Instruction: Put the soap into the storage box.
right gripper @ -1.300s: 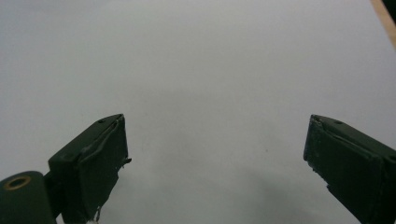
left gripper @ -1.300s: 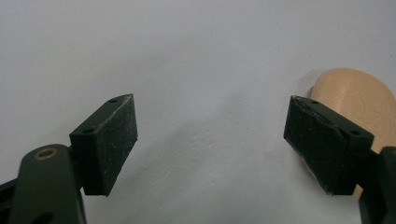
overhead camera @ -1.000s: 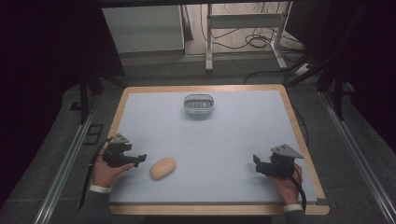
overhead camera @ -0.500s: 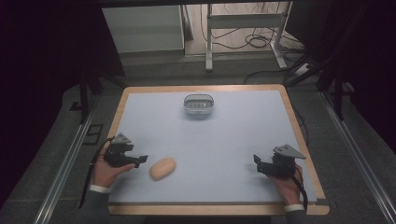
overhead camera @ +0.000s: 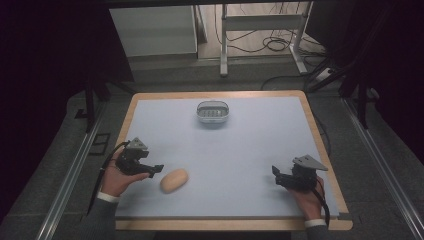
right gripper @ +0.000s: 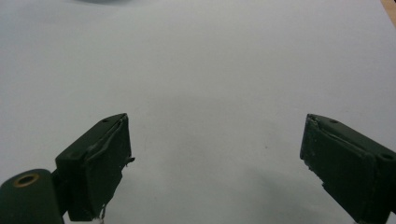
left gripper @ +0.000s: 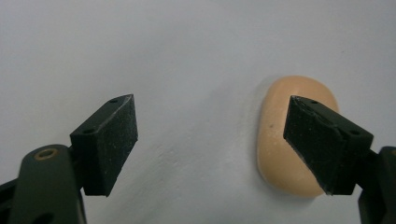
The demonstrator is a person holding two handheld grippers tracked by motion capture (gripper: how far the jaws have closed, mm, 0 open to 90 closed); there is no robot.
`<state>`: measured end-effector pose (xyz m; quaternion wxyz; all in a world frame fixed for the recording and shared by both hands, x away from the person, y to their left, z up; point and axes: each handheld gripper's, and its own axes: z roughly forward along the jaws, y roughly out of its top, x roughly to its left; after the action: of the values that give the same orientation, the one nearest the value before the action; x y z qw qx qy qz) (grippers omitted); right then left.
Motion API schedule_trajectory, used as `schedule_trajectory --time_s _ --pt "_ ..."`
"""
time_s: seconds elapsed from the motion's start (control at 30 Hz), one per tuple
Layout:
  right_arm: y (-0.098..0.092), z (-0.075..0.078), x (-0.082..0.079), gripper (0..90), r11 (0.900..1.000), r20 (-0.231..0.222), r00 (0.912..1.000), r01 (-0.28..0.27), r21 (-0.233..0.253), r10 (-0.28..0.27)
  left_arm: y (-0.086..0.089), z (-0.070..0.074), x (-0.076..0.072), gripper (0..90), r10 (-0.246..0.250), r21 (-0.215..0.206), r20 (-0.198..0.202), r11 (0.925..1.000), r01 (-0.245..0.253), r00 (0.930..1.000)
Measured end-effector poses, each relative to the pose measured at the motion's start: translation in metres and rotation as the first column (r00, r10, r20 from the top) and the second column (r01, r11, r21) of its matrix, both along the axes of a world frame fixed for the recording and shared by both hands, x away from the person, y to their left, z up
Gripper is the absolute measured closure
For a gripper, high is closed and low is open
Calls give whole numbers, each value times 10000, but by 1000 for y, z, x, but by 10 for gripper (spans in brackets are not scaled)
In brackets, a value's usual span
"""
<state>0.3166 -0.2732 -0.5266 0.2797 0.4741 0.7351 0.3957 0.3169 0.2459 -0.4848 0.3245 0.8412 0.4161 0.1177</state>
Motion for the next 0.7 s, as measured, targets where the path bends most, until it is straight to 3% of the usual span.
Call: schedule_trajectory --time_s 0.3,0.7 --pt "0 0 0 92 10000 -36 10000 80 -23 -80 -16 4 -1 182 -639 305 -97 9975 641 9979" --pt "0 0 1 95 9999 -57 9999 95 -69 -95 -34 -1 -3 183 -1119 694 -476 9909 1150 9926"
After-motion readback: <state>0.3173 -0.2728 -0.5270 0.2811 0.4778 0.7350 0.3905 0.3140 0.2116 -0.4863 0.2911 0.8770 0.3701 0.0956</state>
